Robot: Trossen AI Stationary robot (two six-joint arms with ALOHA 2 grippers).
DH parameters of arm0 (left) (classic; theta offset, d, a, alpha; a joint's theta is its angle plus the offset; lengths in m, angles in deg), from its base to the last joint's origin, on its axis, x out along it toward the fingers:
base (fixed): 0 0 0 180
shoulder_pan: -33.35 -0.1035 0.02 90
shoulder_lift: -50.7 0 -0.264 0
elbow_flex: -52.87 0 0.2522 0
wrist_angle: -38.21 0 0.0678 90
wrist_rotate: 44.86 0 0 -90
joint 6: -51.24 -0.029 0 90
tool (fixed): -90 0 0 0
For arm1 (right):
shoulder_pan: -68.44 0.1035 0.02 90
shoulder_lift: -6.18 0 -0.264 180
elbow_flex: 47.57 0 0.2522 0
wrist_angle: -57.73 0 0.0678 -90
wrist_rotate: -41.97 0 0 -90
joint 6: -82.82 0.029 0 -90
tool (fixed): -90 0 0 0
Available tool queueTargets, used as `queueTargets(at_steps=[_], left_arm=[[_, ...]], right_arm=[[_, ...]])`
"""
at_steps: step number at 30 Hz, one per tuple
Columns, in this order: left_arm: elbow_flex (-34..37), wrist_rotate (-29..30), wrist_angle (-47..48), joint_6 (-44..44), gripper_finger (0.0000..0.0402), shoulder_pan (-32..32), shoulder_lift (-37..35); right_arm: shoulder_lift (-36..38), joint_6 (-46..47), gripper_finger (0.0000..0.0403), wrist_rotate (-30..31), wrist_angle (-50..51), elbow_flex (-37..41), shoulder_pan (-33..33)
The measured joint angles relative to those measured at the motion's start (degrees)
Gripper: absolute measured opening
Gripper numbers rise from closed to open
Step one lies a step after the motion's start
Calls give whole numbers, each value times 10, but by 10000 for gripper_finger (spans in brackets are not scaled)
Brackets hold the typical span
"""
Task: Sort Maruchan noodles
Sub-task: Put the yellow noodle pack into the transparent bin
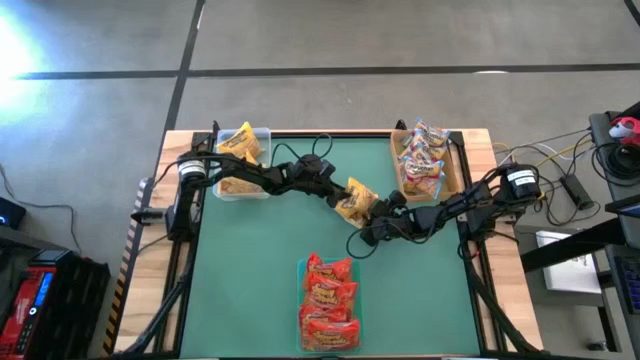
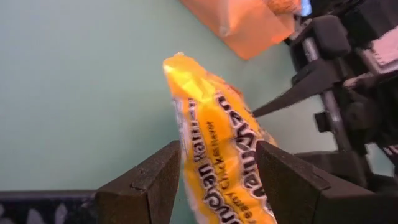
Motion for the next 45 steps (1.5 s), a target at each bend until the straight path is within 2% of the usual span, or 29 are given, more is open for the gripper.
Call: queueTargets(at_steps=[29,36,41,45], left_arm=[[0,12,-13,20,192,21,11],[-40,10,-11,26,192,21,45],[-69,4,32,7,190,20,53],[-73,4,51,-3,167,20,51]], right_arm=[[0,-47,203,-5,-46,0,-20],[0,-49,203,1,-47,0,-19],[0,-50,203,1,-46,0,-19],[0,-50,203,0,-44,0,-19]])
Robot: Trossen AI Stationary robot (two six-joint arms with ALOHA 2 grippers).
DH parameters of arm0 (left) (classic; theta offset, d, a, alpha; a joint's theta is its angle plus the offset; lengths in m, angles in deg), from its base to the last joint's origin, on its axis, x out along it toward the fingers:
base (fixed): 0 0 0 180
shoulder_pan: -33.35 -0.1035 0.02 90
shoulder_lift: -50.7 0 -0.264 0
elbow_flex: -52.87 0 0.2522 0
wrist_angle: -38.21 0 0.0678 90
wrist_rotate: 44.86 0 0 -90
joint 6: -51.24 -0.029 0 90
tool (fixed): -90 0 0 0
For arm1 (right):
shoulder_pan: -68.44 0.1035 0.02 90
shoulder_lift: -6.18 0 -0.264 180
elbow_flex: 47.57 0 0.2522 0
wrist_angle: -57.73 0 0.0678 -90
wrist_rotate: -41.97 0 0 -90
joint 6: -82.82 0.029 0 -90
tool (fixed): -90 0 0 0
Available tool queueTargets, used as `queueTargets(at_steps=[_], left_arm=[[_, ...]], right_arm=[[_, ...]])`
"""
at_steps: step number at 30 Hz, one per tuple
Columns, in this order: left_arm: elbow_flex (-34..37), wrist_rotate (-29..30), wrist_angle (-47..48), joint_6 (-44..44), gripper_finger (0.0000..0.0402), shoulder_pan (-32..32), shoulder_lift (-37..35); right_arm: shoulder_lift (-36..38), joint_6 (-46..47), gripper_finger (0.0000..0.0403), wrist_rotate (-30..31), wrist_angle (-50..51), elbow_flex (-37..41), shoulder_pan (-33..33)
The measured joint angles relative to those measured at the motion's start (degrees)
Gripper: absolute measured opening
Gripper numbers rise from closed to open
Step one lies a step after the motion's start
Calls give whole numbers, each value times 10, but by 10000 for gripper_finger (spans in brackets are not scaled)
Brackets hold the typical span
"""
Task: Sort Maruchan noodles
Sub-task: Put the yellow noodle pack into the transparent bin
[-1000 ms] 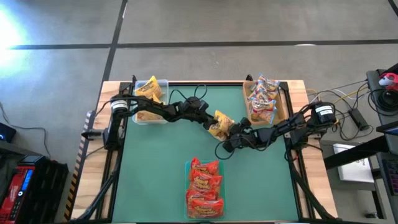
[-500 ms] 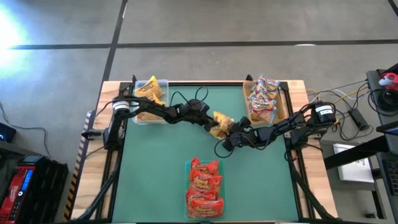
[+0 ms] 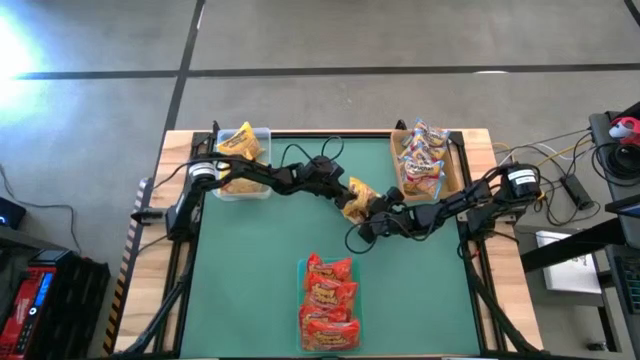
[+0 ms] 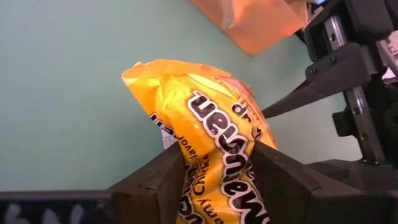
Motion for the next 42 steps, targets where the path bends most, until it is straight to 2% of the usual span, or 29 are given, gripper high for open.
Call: queueTargets(at_steps=[9,14,22,26,37,42], left_arm=[[-2,-7,5,-1,53,-3,-1],[0,-10,6,-5,8,-6,-2],[0,-49,5,-14,0,-15,-13],[0,-77,-5,-12,1,-23,-16],[0,-84,-13,-12,1,-45,-40],[1,-99,-13,-17,1,-61,-62]], right_arm=[[0,-6,203,-2,8,0,0],[0,-11,203,-2,6,0,0],[27,-20,203,-16,40,0,0],[70,-19,203,-23,78,-1,-1],[218,-21,203,-37,196,-1,0],[263,-19,203,-38,227,0,1]])
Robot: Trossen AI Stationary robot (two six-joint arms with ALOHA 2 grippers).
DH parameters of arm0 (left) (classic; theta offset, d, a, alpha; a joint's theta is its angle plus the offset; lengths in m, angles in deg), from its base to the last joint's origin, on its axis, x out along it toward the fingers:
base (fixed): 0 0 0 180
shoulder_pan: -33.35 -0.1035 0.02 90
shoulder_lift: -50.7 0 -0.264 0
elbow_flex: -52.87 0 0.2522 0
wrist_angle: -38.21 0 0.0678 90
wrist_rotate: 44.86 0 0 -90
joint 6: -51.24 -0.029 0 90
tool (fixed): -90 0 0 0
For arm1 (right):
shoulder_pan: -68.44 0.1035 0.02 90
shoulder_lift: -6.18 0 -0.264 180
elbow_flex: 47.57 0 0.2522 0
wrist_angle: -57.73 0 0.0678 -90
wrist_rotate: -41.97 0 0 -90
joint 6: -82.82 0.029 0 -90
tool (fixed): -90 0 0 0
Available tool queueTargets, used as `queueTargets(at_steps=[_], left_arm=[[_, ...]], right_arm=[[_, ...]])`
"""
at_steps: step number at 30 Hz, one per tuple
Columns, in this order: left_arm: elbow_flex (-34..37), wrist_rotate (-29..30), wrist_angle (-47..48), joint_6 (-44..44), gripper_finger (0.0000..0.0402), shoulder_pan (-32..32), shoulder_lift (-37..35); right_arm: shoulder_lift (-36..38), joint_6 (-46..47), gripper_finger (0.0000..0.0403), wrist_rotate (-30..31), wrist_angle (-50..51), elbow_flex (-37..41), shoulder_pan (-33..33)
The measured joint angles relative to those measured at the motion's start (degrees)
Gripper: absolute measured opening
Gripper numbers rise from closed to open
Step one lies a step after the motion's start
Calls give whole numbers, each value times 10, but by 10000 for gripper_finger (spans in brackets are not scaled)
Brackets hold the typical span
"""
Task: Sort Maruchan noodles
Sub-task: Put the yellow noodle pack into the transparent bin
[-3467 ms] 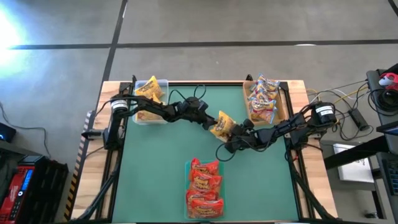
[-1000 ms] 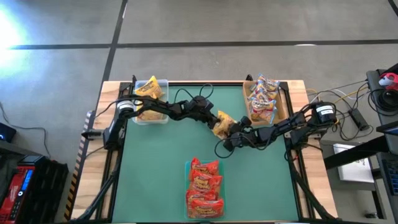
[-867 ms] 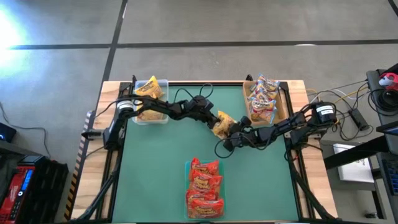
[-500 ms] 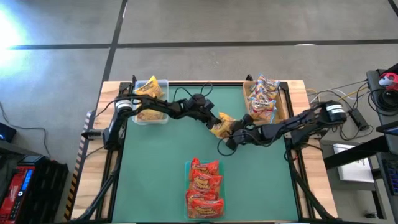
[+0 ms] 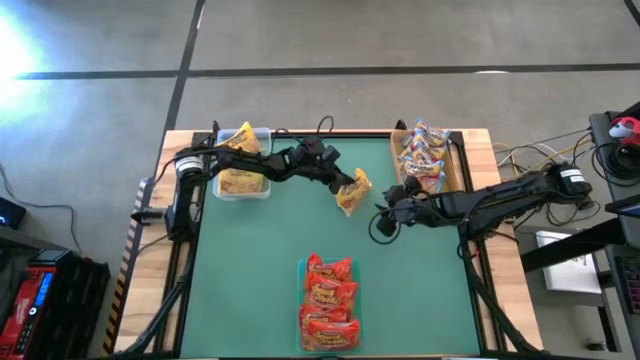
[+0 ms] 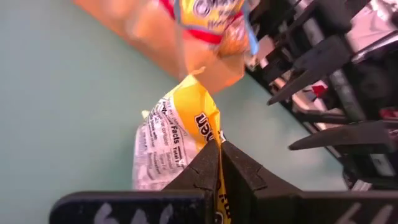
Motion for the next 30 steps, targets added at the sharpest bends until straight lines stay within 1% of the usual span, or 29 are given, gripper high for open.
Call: queueTargets(at_steps=[3,6,12,16,18,22,26,30], left_arm=[[0,-17,3,-7,0,-11,-21],[0,-22,24,-23,0,-23,-51],[0,-16,127,-73,0,-43,-121],[3,-1,202,-112,0,-43,-145],[11,16,222,-127,0,-39,-147],[23,54,224,-132,0,-38,-140],[26,101,230,-147,1,-43,-125],[26,129,228,-163,13,-53,-115]], right_arm=[[12,0,203,-5,6,3,0],[15,1,203,-8,7,10,0],[14,22,203,-8,6,32,0],[11,39,203,-7,-3,41,0],[5,38,203,-6,-35,45,0],[-25,6,203,13,-152,51,-7],[-84,-13,203,10,-251,53,-31],[-152,-35,203,3,-327,47,-60]])
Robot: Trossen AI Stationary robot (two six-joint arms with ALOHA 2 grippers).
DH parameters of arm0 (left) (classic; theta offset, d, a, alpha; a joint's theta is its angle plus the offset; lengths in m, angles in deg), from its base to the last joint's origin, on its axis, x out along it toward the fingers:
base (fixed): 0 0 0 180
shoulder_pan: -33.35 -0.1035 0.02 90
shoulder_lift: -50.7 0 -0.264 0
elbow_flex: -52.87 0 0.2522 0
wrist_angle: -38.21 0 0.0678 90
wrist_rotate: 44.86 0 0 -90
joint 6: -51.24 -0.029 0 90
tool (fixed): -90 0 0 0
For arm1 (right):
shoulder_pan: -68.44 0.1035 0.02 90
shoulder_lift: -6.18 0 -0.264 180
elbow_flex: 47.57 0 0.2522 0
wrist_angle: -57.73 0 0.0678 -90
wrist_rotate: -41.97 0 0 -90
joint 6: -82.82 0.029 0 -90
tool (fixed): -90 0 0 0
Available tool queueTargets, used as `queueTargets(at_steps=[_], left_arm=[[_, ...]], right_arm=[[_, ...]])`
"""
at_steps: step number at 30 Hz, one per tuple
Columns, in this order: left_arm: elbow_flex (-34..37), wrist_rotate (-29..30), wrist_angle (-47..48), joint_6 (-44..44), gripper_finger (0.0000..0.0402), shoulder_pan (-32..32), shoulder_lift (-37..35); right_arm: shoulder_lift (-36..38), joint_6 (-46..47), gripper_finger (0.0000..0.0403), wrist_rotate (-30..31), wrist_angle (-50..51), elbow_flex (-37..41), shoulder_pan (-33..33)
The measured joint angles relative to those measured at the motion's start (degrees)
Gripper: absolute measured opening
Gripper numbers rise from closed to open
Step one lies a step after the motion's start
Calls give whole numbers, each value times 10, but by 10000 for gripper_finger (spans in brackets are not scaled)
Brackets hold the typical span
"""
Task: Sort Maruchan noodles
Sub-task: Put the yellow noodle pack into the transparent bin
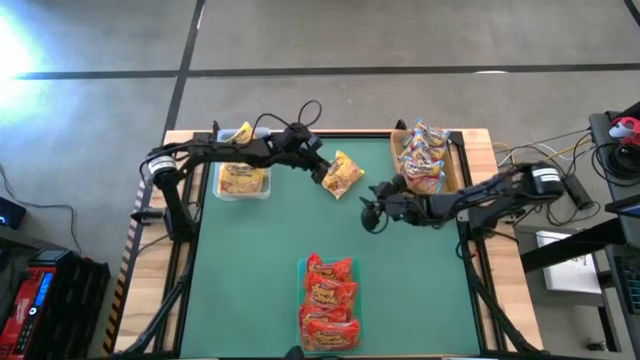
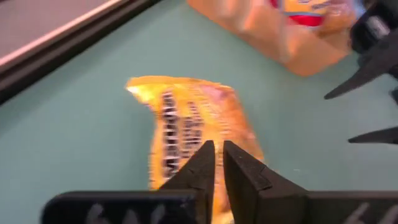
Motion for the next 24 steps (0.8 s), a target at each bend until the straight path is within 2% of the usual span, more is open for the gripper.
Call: queueTargets(at_steps=[8,15,20,24], left_arm=[[0,27,-1,-6,74,-25,23],[0,6,-6,-13,118,-32,38],[-1,-9,-34,-14,132,-33,54],[-1,-13,-52,-16,133,-34,60]], right_arm=[[-82,-44,203,-17,-62,-37,-54],[-115,-47,203,-20,-78,-51,-94],[-153,-47,203,-86,-179,-52,-124],[-192,-47,203,-112,-229,-52,-146]])
